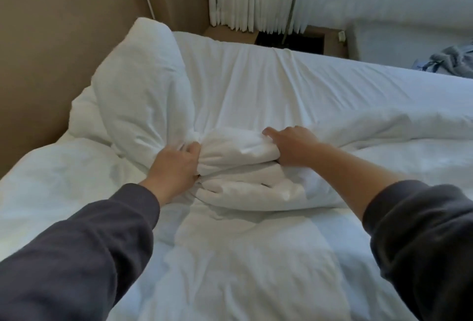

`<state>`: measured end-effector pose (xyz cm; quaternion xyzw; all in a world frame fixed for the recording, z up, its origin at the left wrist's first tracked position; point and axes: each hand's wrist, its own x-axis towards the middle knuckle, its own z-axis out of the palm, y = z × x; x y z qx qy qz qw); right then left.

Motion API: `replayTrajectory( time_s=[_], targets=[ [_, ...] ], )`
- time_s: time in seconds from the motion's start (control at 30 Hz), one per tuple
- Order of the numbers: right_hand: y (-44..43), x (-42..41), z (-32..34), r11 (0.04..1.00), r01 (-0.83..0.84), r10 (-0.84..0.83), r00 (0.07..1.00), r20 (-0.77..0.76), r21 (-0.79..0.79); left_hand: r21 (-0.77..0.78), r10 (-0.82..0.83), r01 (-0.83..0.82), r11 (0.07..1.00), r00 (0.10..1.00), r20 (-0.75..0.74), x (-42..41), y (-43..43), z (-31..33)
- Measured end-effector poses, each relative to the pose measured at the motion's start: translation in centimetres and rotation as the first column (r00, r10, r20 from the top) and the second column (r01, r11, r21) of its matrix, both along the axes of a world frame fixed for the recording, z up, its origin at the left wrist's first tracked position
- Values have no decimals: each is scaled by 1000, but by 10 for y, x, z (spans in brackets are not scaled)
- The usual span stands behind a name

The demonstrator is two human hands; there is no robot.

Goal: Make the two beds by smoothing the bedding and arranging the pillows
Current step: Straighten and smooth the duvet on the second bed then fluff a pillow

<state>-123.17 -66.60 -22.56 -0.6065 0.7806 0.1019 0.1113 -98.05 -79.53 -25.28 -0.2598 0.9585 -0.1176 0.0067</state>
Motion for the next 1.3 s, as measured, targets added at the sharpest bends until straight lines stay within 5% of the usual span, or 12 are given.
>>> replayTrajectory(
  time_s=[0.07, 0.2, 0.27, 0.33, 0.43, 0.57, 0.67, 0.73, 0.83, 1.0, 1.2, 1.3],
  targets=[
    [20, 17, 0, 999, -51, 50, 997, -50, -13, 163, 103, -116, 980, 991, 88, 5, 9, 14],
    [66, 51, -7, 959, -275, 282, 946, -161, 64, 416, 51, -172, 893, 957, 287, -7, 9, 56],
    [82, 60, -8, 930, -361, 367, 918, -148, 66, 127, -149, 135, 983, 983, 104, -20, 4, 71],
    [92, 64, -2, 915, -400, 403, 905, -135, 48, -234, -248, 320, 918, 924, 290, -32, -1, 77],
    [93, 61, 10, 848, -530, 528, 846, -79, -5, -202, -113, 255, 946, 839, 532, -35, -3, 72],
    [75, 24, 31, 983, -178, 155, 931, 330, 41, 84, -123, 91, 992, 742, 659, -19, 9, 63],
    [64, -13, 22, 982, 37, -108, 913, 393, 183, 106, -22, -67, 992, 738, 674, -3, 3, 59],
    [58, -22, 6, 948, 88, -196, 917, 346, 305, 77, 39, -115, 990, 765, 643, -4, -6, 51],
    [40, -28, -6, 962, 122, -189, 942, 277, 242, 59, 71, -119, 991, 850, 522, -18, -18, 39],
    [-28, -83, 67, 921, 280, -249, 958, 145, -271, 52, 269, -274, 960, 959, 96, -57, -84, 104],
    [-120, -157, 188, 649, 330, -436, 900, 21, -685, 26, 329, -364, 931, 805, -494, -165, -173, 215],
    [-146, -174, 150, 747, 397, -467, 884, 5, -533, 199, 423, -373, 906, 795, -435, -193, -203, 188]
  ],
)
